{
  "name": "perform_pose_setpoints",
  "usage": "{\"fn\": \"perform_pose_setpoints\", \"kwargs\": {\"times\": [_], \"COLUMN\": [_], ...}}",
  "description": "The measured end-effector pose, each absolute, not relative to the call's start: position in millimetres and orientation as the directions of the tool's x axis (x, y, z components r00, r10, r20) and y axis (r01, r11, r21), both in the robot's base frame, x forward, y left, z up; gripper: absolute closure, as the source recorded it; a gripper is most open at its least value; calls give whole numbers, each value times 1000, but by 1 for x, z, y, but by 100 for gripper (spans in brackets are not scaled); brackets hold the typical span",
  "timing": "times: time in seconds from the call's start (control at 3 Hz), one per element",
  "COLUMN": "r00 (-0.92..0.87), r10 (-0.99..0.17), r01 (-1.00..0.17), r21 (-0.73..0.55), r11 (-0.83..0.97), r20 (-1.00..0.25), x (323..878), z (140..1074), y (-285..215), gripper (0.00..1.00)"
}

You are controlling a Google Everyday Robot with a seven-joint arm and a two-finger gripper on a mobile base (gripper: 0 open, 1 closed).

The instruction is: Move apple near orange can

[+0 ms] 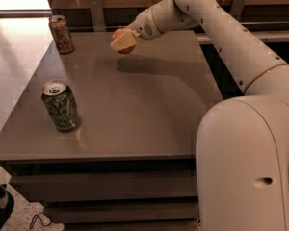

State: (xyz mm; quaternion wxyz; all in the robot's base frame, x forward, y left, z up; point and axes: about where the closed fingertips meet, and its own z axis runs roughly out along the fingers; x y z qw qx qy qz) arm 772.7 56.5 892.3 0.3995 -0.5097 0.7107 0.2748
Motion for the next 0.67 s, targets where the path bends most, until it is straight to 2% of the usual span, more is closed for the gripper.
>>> {"fn": "perform_pose_setpoints", "kwargs": {"times": [0.67], "r00": [-136], "r10": [-537], "r01": [-955], "r21": [-34], "r11": [294], "r20": [-833], "x": [791], "z": [912], "y": [112], "gripper": [100]}}
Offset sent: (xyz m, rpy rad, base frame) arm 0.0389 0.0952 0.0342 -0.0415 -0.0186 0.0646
